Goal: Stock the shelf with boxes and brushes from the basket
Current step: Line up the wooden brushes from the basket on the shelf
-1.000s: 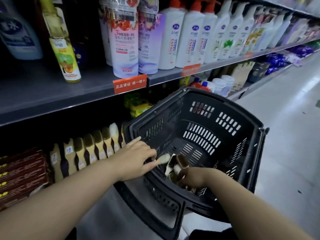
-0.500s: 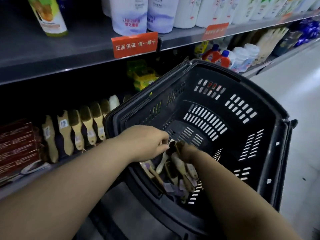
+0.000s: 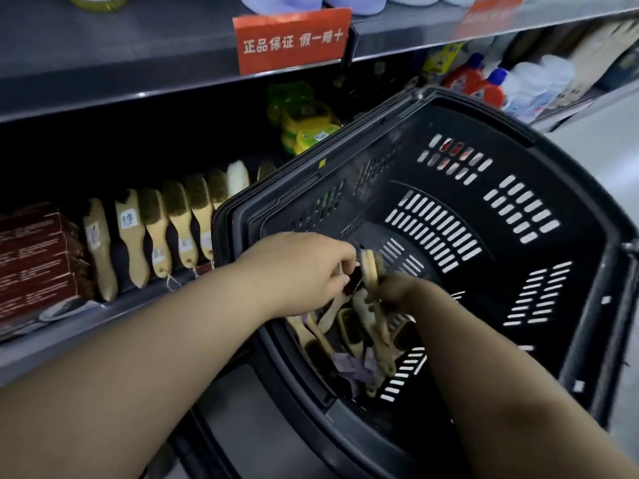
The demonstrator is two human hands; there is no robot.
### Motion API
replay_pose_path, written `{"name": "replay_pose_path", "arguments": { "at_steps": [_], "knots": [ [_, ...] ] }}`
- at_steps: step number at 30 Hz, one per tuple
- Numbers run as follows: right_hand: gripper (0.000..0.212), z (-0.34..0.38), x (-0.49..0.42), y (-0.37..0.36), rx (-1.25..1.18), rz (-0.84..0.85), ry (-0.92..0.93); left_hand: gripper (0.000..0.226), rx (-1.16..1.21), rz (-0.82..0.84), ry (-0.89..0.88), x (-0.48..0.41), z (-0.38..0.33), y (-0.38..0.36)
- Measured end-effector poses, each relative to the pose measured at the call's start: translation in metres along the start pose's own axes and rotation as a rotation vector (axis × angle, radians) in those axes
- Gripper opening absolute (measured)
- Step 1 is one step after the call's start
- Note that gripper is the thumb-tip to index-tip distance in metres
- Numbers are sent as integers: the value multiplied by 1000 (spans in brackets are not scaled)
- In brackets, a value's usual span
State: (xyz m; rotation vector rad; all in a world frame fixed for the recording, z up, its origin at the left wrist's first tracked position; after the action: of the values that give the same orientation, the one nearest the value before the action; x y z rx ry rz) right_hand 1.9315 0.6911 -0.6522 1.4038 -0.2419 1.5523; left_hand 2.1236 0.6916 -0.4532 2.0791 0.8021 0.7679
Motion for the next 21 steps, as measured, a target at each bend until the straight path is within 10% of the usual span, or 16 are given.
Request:
{"name": "replay_pose_path", "arguments": {
  "at_steps": [6, 15, 21],
  "knots": [
    [42, 75, 98, 12, -575, 382, 375, 27, 402, -178, 241, 4, -3, 14],
    [24, 132, 199, 14, -596, -33, 814, 57, 1079, -187, 239, 26, -8, 4],
    [31, 130, 173, 15, -635, 87, 781, 55, 1095, -228, 269, 9, -1, 2]
  ]
}}
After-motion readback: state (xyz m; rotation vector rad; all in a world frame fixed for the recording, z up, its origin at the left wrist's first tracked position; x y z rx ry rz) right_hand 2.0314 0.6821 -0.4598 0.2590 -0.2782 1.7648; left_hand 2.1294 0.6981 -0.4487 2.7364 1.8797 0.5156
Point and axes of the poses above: each hand's wrist, its own x-axis away from the middle knuckle, its own y-axis out of the back of the hand, z = x × y, the point moved 8 cm from there along -x, towards the middle knuckle, and after that the axes turned 3 degrees about x, right-handed, at the moved point
